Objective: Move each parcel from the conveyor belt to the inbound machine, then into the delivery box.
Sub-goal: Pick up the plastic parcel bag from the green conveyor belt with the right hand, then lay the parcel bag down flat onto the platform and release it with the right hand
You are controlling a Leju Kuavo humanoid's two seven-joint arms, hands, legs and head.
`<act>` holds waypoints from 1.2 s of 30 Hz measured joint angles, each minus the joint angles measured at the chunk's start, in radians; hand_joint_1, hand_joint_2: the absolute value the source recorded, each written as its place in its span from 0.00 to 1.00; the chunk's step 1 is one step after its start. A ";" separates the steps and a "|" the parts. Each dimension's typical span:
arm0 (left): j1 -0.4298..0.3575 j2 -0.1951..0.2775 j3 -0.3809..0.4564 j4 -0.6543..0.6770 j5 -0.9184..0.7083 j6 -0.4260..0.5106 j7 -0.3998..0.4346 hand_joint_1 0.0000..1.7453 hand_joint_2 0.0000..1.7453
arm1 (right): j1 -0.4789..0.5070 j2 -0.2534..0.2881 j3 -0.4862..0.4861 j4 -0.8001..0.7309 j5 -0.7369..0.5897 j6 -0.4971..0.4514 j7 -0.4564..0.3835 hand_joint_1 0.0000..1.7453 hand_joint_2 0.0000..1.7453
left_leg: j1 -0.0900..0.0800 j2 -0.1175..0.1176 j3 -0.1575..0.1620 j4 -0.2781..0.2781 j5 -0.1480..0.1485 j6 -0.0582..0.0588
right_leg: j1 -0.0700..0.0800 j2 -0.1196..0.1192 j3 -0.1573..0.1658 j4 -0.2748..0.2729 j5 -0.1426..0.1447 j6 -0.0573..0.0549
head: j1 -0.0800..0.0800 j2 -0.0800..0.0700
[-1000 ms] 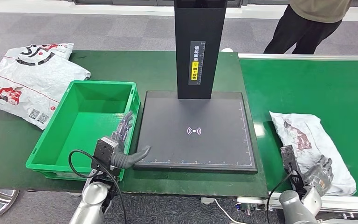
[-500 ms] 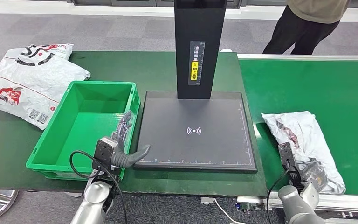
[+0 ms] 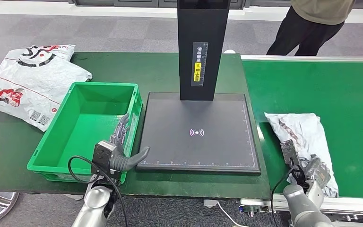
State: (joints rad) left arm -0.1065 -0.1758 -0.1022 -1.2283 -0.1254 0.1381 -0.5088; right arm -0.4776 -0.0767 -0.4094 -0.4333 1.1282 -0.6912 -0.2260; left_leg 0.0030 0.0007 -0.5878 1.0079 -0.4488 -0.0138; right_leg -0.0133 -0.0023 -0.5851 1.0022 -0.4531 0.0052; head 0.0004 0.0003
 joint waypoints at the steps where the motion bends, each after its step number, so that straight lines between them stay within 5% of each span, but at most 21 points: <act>1: 0.008 0.001 0.000 -0.009 0.000 0.002 0.000 0.00 1.00 | 0.015 0.012 -0.017 -0.043 0.011 -0.006 -0.064 1.00 1.00 | 0.000 0.000 -0.001 0.000 0.000 0.000 | 0.000 0.000 -0.001 0.000 0.000 0.000 | 0.000 0.000; 10: 0.034 0.004 0.000 -0.042 0.000 0.005 0.001 0.00 1.00 | 0.057 0.061 -0.088 -0.205 0.019 -0.008 -0.158 1.00 1.00 | 0.000 -0.006 -0.003 0.000 0.000 0.000 | 0.000 -0.006 -0.001 0.000 -0.002 0.000 | 0.000 0.000; 14: 0.038 0.005 0.000 -0.051 -0.001 0.005 0.003 0.00 1.00 | 0.078 0.124 -0.140 -0.328 -0.044 -0.008 -0.402 1.00 1.00 | 0.000 -0.005 -0.004 0.000 0.000 0.000 | 0.000 -0.005 -0.003 0.001 -0.002 0.000 | 0.000 0.000; 17: 0.036 0.005 0.000 -0.055 -0.009 -0.005 0.011 0.00 1.00 | 0.098 0.216 -0.145 -0.507 -0.104 -0.008 -0.468 1.00 1.00 | 0.000 -0.005 -0.004 0.000 0.001 0.000 | 0.000 -0.006 -0.003 0.001 -0.002 0.000 | 0.000 0.000; 21: 0.019 0.001 0.000 -0.047 -0.021 -0.022 0.017 0.00 1.00 | 0.103 0.314 -0.099 -0.689 -0.132 -0.008 -0.457 1.00 1.00 | 0.001 -0.005 -0.004 0.000 0.001 -0.002 | 0.001 -0.006 -0.004 0.002 -0.002 -0.001 | 0.000 0.000; 24: -0.001 -0.005 0.000 -0.032 -0.026 -0.033 0.017 0.00 1.00 | 0.087 0.329 -0.005 -0.721 -0.202 -0.008 -0.346 1.00 1.00 | 0.001 -0.005 -0.004 0.000 0.002 -0.002 | 0.001 -0.005 -0.003 0.002 -0.002 -0.001 | 0.000 0.000; 27: -0.026 -0.011 -0.003 -0.009 -0.031 -0.044 0.011 0.00 1.00 | 0.036 0.318 0.155 -0.661 -0.281 -0.004 -0.254 1.00 1.00 | 0.000 0.001 -0.005 0.000 0.003 -0.002 | 0.000 0.000 -0.006 0.002 0.001 -0.001 | 0.000 0.000; 36: -0.044 -0.012 -0.031 0.011 -0.021 -0.062 0.000 0.00 1.00 | -0.077 0.326 0.525 -0.408 -0.407 0.071 -0.193 1.00 1.00 | 0.001 -0.001 -0.006 0.000 0.005 -0.004 | 0.002 -0.001 -0.008 0.002 0.003 -0.002 | 0.000 0.000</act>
State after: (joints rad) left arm -0.1500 -0.1878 -0.1329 -1.2168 -0.1463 0.0760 -0.5093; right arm -0.5547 0.2492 0.1158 -0.8412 0.7211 -0.6199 -0.4189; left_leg 0.0037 -0.0008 -0.5937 1.0076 -0.4436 -0.0180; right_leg -0.0112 -0.0037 -0.5926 1.0043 -0.4505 0.0028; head 0.0001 0.0002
